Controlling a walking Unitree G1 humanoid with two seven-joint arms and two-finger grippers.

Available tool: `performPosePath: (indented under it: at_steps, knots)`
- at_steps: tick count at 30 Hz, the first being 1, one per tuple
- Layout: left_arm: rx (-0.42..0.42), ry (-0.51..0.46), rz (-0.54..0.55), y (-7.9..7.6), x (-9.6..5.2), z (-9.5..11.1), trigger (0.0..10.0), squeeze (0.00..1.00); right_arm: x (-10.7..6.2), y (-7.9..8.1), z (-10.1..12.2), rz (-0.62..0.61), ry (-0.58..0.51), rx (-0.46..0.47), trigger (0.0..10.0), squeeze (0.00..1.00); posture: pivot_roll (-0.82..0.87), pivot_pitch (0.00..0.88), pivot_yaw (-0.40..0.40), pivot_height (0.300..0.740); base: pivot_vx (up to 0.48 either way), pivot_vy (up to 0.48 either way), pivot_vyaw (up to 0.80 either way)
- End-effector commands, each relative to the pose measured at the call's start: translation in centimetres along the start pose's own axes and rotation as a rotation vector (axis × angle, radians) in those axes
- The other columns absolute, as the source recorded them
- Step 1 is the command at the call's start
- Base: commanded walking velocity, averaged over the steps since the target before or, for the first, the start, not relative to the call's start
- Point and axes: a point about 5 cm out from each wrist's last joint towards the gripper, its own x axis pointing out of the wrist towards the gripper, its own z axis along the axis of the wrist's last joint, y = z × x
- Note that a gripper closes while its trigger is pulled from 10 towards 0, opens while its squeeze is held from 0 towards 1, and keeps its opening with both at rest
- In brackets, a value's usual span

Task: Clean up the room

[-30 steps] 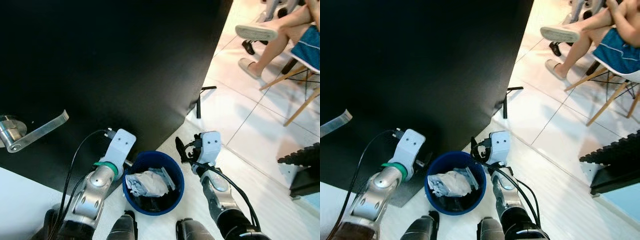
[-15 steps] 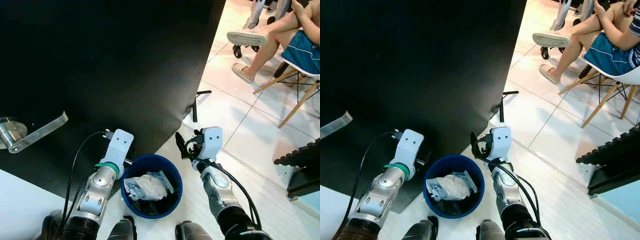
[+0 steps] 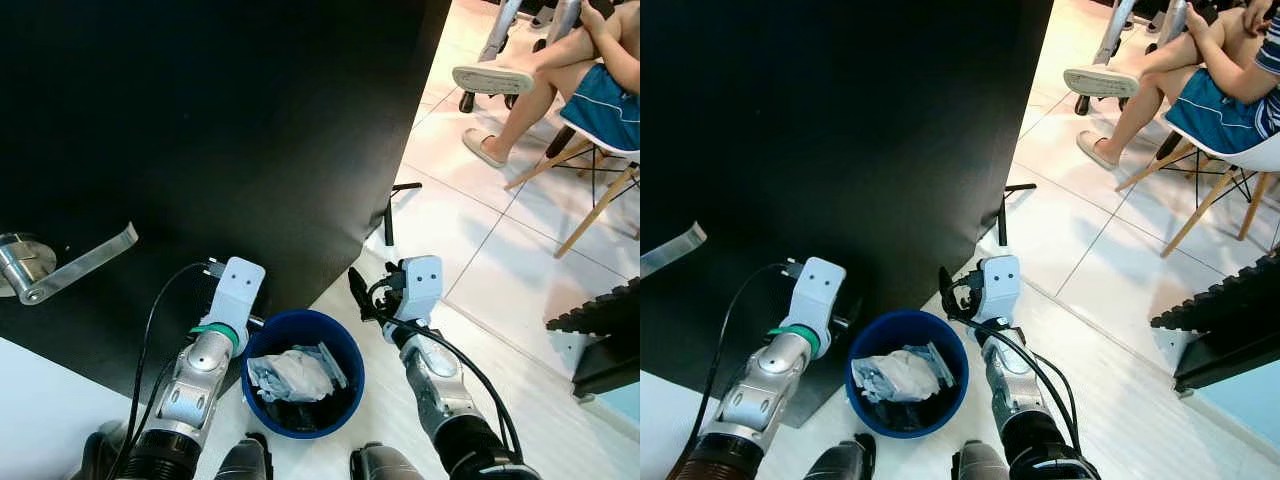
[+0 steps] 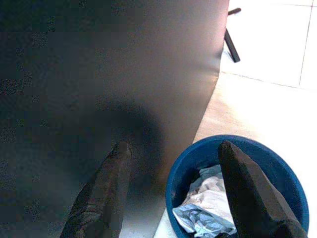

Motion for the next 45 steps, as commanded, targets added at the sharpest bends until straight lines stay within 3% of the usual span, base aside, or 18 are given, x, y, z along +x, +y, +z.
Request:
performPosePath:
  at_steps: [1, 45]
  knots:
    - [0.000, 0.023, 0.001, -0.01, -0.05, -0.74, 10.0, 0.00, -0.36, 0.04, -0.49, 0.000, 0.022, 0.011, 10.0, 0.00, 0.05, 0.024, 0.046, 0.740, -0.240, 0.000, 0.00]
    - [0.007, 0.024, 0.005, 0.19, 0.15, -0.82, 10.0, 0.00, -0.50, 0.29, -0.72, 0.003, 0.039, 0.008, 10.0, 0.00, 0.04, 0.025, 0.059, 0.740, -0.315, 0.000, 0.00]
